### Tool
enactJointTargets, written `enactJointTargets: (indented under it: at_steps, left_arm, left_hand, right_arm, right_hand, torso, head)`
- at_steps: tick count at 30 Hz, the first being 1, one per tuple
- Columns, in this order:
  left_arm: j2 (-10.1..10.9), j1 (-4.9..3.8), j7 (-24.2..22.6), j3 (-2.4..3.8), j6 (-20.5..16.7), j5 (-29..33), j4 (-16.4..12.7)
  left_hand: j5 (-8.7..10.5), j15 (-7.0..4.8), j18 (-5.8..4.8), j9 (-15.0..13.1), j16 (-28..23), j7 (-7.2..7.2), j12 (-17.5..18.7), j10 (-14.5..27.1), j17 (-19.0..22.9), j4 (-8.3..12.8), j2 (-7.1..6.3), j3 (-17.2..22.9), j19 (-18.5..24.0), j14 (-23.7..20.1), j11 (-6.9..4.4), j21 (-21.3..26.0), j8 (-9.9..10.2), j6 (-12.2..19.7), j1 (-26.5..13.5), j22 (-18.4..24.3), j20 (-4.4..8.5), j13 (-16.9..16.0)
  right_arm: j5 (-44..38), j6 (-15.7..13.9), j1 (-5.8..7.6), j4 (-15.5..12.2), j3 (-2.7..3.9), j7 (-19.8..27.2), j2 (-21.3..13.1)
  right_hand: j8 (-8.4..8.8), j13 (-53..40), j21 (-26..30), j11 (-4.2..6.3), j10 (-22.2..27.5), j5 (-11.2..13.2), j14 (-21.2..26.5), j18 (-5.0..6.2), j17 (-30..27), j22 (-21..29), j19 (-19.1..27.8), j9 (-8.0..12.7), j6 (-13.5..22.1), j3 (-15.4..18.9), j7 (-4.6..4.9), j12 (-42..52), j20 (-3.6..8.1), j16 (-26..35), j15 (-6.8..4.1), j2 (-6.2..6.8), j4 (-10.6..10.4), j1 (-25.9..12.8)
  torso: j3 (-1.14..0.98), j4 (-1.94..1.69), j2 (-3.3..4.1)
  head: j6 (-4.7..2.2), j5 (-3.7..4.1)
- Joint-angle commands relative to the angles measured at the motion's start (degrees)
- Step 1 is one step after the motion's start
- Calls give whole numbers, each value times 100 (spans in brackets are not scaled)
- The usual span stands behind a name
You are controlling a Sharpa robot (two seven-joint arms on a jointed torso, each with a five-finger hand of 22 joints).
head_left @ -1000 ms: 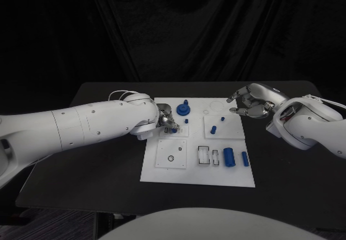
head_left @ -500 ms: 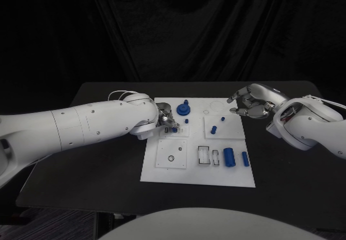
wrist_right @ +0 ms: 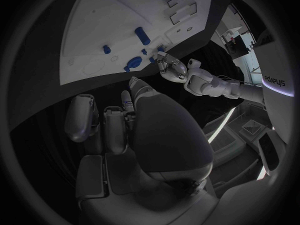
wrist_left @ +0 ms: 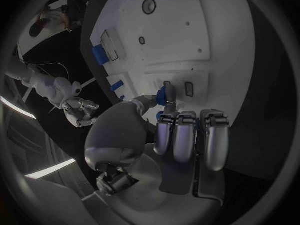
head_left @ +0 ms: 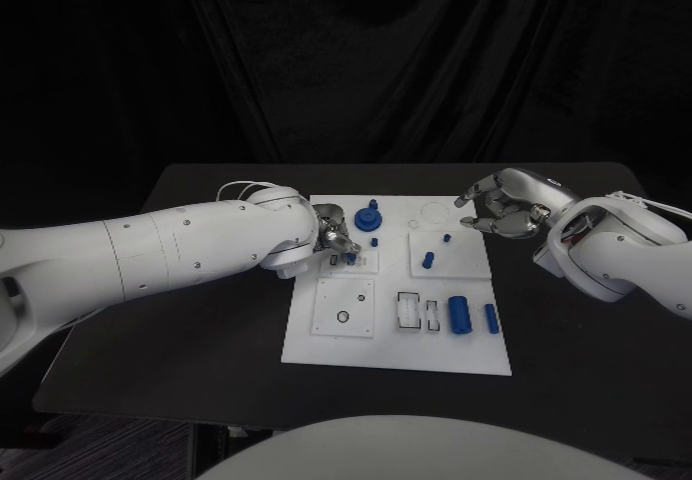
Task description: Assemble the parts on the task board
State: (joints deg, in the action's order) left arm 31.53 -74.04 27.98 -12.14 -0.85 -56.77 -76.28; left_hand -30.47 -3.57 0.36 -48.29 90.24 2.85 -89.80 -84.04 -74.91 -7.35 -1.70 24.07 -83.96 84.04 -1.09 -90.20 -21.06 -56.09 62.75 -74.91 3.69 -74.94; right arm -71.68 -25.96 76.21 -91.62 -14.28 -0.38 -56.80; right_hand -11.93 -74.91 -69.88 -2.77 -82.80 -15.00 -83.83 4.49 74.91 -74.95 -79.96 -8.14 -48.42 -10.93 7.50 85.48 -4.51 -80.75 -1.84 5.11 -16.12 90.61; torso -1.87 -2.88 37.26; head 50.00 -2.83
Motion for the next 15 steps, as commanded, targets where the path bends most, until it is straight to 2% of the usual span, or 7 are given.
enactJointTargets:
  at_steps: [1, 15]
  left_arm:
    - [-2, 17, -118, 4, -28, 13, 2]
    - [41, 32, -22, 4, 96, 13, -16]
  left_hand:
    - [57, -41, -36, -10, -24, -48, -20, -596, -1509, 288, -14, 246, -604, 596, -43, 20, -4, -29, -22, -1509, 24, -1506]
    - [87, -42, -36, -16, -24, -47, -20, -596, -1509, 293, -12, 250, -604, 596, -43, 20, 8, -23, -28, -1509, 24, -1506]
  right_arm:
    - [-33, 21, -17, 5, 4, -94, -1]
    - [-33, 32, -20, 7, 4, -103, -3]
  right_hand:
    - [-2, -832, 26, 15, 33, -35, -215, 44, 404, -500, 16, 7, -23, -42, 29, -26, -14, 28, 39, -35, 3, 34]
    - [-2, -830, 38, 5, 34, -41, -211, 45, 396, -499, 19, 20, -29, -51, 34, -27, -23, 35, 49, -33, 1, 31]
  torso:
    - [-1, 0, 0]
    - [-4, 4, -2]
  head:
    - [0, -9]
    - [0, -22]
